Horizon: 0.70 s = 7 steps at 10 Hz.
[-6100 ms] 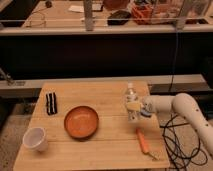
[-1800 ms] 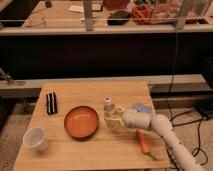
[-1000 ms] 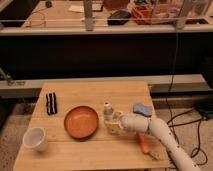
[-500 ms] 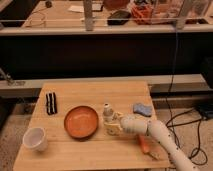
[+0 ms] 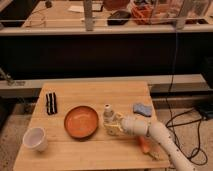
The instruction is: Stand the bottle upright
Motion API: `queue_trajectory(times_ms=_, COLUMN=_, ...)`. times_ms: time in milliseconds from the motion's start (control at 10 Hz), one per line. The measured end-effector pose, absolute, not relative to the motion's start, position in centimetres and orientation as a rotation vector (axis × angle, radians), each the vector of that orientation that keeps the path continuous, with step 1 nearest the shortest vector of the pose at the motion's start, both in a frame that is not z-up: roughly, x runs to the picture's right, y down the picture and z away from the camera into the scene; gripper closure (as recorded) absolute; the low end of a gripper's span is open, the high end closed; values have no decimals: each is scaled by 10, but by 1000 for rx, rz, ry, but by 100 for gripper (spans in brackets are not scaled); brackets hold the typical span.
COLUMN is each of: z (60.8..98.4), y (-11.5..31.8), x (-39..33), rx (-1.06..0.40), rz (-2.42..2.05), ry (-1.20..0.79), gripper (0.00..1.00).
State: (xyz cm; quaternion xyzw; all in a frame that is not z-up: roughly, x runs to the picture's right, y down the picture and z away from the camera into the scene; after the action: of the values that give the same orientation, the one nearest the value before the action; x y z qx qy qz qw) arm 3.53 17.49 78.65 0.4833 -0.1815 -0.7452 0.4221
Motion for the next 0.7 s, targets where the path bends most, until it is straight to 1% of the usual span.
queue_trajectory(times_ms=500, z=787, y=176, x=35, rx=1210, rz=-1868, ry=-456, gripper=29)
queue_trajectory(times_ms=600, z=787, y=176, x=34, rx=1210, rz=-1867, ry=-457, gripper=23)
queue_trajectory(times_ms=700, z=787, y=176, x=34, rx=1210, rz=-1867, ry=-458, gripper=20)
